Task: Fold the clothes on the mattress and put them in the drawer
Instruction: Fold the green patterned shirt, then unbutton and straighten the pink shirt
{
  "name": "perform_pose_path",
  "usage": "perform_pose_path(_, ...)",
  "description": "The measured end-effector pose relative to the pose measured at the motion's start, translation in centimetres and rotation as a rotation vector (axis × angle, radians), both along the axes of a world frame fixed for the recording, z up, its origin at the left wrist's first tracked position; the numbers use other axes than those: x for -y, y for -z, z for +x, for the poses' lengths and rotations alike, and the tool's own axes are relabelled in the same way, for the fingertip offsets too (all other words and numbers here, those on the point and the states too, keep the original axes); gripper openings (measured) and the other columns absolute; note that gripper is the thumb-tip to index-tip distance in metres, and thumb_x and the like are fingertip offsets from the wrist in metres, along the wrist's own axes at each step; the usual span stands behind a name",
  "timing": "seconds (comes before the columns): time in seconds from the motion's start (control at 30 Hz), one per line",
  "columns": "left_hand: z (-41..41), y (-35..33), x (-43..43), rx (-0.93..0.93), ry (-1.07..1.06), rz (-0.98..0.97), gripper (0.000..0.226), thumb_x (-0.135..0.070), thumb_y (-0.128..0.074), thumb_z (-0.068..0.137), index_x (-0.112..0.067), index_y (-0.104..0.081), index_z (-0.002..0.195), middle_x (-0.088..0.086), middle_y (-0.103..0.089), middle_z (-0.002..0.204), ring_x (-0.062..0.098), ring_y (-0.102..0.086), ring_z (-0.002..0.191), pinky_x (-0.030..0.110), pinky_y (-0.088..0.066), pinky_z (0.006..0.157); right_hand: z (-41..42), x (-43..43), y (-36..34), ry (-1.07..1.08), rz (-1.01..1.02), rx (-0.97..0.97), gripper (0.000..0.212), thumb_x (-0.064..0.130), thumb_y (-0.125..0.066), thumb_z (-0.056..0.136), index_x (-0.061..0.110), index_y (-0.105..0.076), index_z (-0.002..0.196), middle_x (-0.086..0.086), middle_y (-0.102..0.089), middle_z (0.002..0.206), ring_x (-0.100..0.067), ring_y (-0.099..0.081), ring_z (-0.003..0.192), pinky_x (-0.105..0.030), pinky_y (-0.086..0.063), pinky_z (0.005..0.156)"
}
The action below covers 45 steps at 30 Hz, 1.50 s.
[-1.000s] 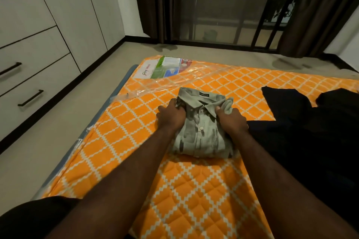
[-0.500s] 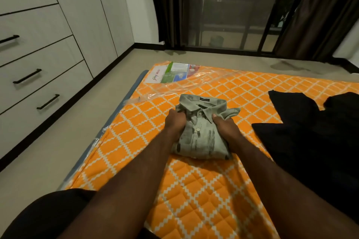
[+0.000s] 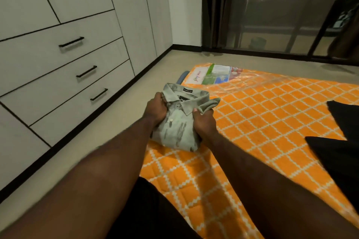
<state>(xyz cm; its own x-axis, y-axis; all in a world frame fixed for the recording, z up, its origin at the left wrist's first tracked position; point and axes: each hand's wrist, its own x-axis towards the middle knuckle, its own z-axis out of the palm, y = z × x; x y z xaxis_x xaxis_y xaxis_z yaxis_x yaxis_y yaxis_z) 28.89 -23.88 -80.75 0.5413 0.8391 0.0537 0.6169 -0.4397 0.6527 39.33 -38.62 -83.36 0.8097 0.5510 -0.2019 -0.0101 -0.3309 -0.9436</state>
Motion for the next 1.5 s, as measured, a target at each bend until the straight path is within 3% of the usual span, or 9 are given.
perform_pose_path(0.17,-1.7,2.5,-1.1,-0.14,0.005,-0.015,0.032,-0.031,-0.047,0.102,-0.006,-0.047,0.123,0.026,-0.061,0.122,0.046,-0.059,0.111,0.039,-0.042,0.081,-1.3,-0.5,1.3,-0.088,-0.158,0.098,0.061,0.046,-0.056,0.102,0.005,-0.038,0.144,-0.021,-0.056,0.141,-0.043,-0.056,0.126,-0.048,-0.048,0.103)
perform_pose_path(0.37,-1.3,2.8,-0.3,-0.225,-0.167,-0.031,0.042,-0.037,-0.047,0.098,-0.013,-0.045,0.132,0.019,-0.049,0.136,0.042,-0.05,0.123,0.051,-0.045,0.102,0.5,0.6,1.1,-0.191,-0.357,0.211,0.084,0.064,-0.055,0.095,0.008,-0.032,0.153,-0.02,-0.05,0.149,-0.04,-0.052,0.132,-0.044,-0.046,0.107)
perform_pose_path(0.5,0.3,0.5,2.7,-0.192,-0.361,0.243,0.047,-0.033,-0.061,0.093,-0.018,-0.045,0.134,0.015,-0.043,0.138,0.034,-0.045,0.122,0.049,-0.04,0.097,2.1,2.4,0.2,-0.252,-0.424,0.248,0.109,0.083,-0.054,0.08,0.012,-0.023,0.157,-0.019,-0.048,0.151,-0.039,-0.054,0.131,-0.048,-0.049,0.105)
perform_pose_path(0.6,2.7,-2.2,6.0,-0.018,-0.259,0.49,0.051,-0.012,-0.063,0.084,-0.021,-0.05,0.132,0.013,-0.042,0.14,0.032,-0.041,0.127,0.048,-0.034,0.103,3.9,4.9,-1.0,-0.266,-0.485,0.292,0.132,0.096,-0.049,0.063,0.015,-0.012,0.161,-0.021,-0.051,0.148,-0.04,-0.062,0.119,-0.052,-0.057,0.094)
perform_pose_path(0.73,5.8,-5.2,11.4,0.16,0.031,0.704,0.053,-0.005,-0.055,0.077,-0.017,-0.058,0.128,0.014,-0.052,0.131,0.033,-0.048,0.119,0.049,-0.042,0.097,6.1,9.8,-3.3,-0.224,-0.621,0.453,0.114,0.087,-0.049,0.079,0.022,-0.005,0.163,-0.022,-0.042,0.155,-0.042,-0.055,0.13,-0.053,-0.052,0.101)
perform_pose_path(0.97,8.9,-1.8,23.1,0.097,0.552,0.381,0.056,-0.015,-0.058,0.085,-0.019,-0.047,0.14,0.014,-0.044,0.136,0.037,-0.051,0.118,0.048,-0.05,0.092,9.6,20.4,-6.6,-0.116,-0.755,0.6,0.095,0.071,-0.051,0.093,0.022,-0.008,0.162,-0.021,-0.032,0.159,-0.043,-0.047,0.137,-0.051,-0.049,0.101)
perform_pose_path(1.2,13.3,1.0,32.9,0.02,0.699,0.097,0.056,-0.026,-0.061,0.092,-0.02,-0.039,0.144,0.012,-0.039,0.137,0.036,-0.05,0.119,0.047,-0.048,0.095,12.1,31.8,-7.4,0.033,-0.987,0.775,0.086,0.061,-0.06,0.093,0.022,-0.019,0.158,-0.018,-0.033,0.154,-0.04,-0.044,0.136,-0.052,-0.047,0.102)
perform_pose_path(1.4,16.0,1.1,37.4,-0.009,0.759,-0.043,0.059,-0.026,-0.062,0.092,-0.016,-0.038,0.144,0.013,-0.039,0.136,0.032,-0.052,0.116,0.043,-0.05,0.093,14.4,35.5,-6.2,0.159,-1.152,0.434,0.088,0.053,-0.078,0.08,0.022,-0.034,0.151,-0.02,-0.026,0.158,-0.044,-0.021,0.148,-0.059,-0.028,0.115)
perform_pose_path(1.5,17.0,0.8,38.5,0.025,0.752,-0.067,0.056,-0.026,-0.064,0.091,-0.013,-0.042,0.141,0.015,-0.042,0.134,0.032,-0.051,0.117,0.04,-0.049,0.091,15.2,35.1,-6.4,0.263,-1.142,0.46,0.073,0.044,-0.073,0.083,0.021,-0.043,0.145,-0.022,-0.024,0.159,-0.045,-0.015,0.15,-0.062,-0.021,0.117)
